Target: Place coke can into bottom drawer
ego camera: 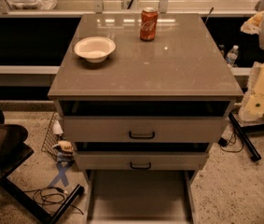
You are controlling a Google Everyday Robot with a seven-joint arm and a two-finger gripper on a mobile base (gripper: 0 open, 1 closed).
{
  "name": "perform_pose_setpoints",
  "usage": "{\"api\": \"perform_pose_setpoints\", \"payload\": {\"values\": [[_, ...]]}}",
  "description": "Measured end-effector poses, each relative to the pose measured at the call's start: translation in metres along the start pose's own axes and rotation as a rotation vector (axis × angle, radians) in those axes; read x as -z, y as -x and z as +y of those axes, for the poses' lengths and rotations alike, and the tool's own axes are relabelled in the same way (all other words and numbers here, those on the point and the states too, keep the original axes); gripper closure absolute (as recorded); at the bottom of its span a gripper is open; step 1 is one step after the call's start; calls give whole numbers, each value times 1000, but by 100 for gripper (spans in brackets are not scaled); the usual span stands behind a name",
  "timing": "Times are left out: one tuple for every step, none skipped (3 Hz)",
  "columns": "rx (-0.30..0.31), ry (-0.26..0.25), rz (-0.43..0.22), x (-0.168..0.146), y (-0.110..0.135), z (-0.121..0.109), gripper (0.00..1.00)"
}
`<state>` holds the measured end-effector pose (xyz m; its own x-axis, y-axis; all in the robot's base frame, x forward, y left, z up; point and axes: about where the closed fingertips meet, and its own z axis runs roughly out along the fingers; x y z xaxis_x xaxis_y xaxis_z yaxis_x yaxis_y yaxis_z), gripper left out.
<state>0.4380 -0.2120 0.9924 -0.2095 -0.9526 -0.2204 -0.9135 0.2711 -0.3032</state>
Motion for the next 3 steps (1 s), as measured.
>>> {"api": "perform_pose_setpoints", "payload": {"values": [[0,0,0,0,0,0,0],[-19,-67,-69,-14,9,-32,0],[-75,-135,-204,-56,34,-93,0]]}}
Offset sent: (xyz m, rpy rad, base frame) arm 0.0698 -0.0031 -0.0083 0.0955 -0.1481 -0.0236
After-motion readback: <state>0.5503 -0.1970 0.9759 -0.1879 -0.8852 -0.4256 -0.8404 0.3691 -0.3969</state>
